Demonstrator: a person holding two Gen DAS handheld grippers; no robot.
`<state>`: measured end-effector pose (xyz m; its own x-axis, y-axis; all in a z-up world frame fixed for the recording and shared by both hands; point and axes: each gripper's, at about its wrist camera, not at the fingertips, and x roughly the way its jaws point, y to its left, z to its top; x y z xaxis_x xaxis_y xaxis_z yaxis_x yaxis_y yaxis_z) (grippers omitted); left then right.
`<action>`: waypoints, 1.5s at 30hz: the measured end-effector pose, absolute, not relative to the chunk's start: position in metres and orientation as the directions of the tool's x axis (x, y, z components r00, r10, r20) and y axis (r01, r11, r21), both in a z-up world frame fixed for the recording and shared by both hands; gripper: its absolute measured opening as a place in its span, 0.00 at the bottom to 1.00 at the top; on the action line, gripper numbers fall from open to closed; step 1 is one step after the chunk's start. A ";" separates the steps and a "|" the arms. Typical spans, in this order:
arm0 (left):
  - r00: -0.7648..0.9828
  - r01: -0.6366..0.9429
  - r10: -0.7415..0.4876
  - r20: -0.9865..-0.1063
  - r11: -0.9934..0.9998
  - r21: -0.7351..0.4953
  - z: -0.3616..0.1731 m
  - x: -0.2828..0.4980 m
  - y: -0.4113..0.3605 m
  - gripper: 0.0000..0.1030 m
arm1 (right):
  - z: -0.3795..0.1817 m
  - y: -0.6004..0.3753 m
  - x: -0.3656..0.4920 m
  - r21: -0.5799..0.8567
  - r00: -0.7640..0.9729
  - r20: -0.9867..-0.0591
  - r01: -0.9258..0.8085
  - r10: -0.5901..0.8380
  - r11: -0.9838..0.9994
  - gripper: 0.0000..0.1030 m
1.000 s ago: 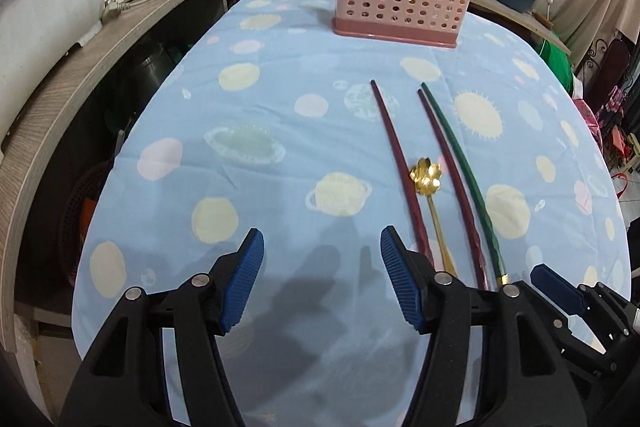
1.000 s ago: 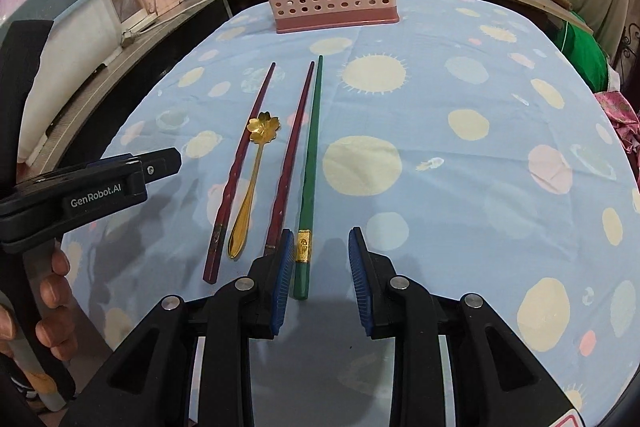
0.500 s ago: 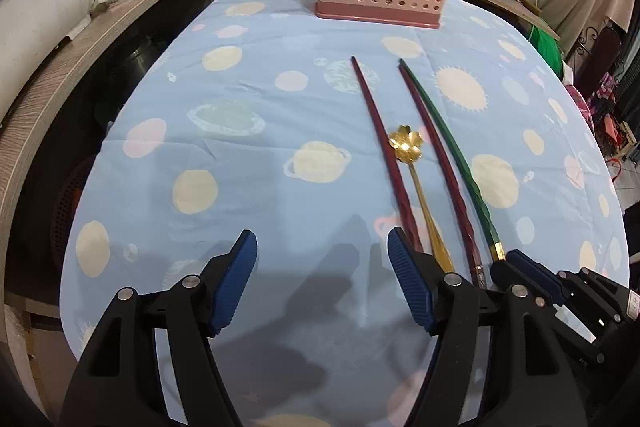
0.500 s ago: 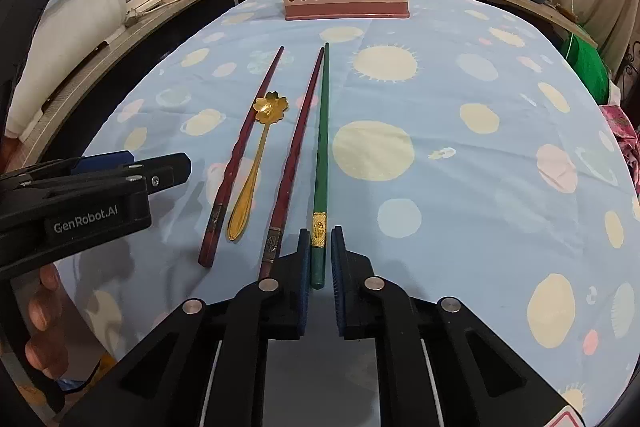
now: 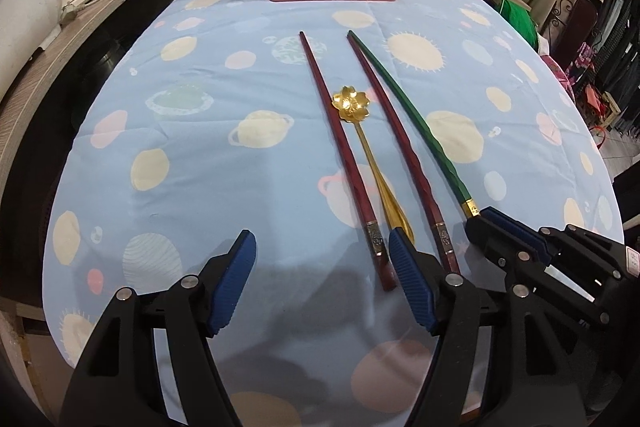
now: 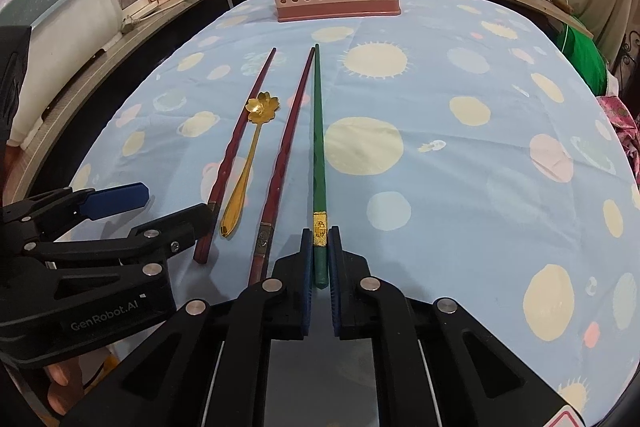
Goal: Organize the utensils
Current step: 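Grasp the green chopstick with the right tool while the left tool grasps a dark-red chopstick, then lift the dark-red chopstick with the left tool while the right tool carries the green chopstick to the basket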
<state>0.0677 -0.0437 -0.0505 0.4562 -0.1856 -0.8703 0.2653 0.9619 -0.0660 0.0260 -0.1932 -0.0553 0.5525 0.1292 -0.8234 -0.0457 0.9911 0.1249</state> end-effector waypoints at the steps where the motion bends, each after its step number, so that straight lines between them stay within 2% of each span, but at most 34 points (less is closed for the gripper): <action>1: 0.450 0.266 -0.186 -0.873 0.962 -0.067 -0.052 0.068 -0.045 0.63 | -0.055 -0.194 0.026 0.126 0.552 -0.823 -0.045 0.130 0.991 0.07; 14: 0.466 0.240 -0.136 -0.874 0.971 -0.023 -0.058 0.070 -0.041 0.61 | -0.056 -0.194 0.025 0.127 0.552 -0.823 -0.045 0.131 0.991 0.07; 17: 0.473 0.235 -0.127 -0.872 0.972 -0.014 -0.058 0.069 -0.040 0.53 | -0.056 -0.194 0.025 0.127 0.553 -0.823 -0.045 0.130 0.991 0.07; 20: 0.477 0.236 -0.126 -0.870 0.972 -0.012 -0.057 0.069 -0.038 0.39 | -0.056 -0.194 0.025 0.128 0.552 -0.823 -0.045 0.131 0.991 0.07; 22: 0.477 0.238 -0.128 -0.870 0.971 -0.012 -0.056 0.070 -0.037 0.25 | -0.055 -0.194 0.025 0.125 0.552 -0.823 -0.046 0.130 0.991 0.07; 25: 0.470 0.238 -0.139 -0.871 0.971 -0.026 -0.055 0.071 -0.034 0.11 | -0.055 -0.194 0.024 0.126 0.552 -0.824 -0.045 0.130 0.991 0.07; 27: 0.466 0.238 -0.145 -0.873 0.971 -0.034 -0.055 0.071 -0.033 0.08 | -0.055 -0.194 0.024 0.127 0.552 -0.823 -0.045 0.130 0.991 0.07; 36: 0.455 0.248 -0.168 -0.874 0.967 -0.057 -0.047 0.069 -0.033 0.07 | -0.035 -0.201 0.019 0.142 0.586 -0.799 -0.037 0.137 0.989 0.07; 45: 0.491 0.228 -0.214 -0.845 0.967 -0.113 -0.009 0.072 -0.023 0.07 | 0.010 -0.211 0.020 0.179 0.660 -0.737 -0.020 0.148 0.984 0.07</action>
<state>0.0722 -0.0227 -0.0087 0.4907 -0.2139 -0.8446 0.2277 0.9672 -0.1127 0.0195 -0.2105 0.0098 0.6600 0.1480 -0.7365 -0.0204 0.9836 0.1794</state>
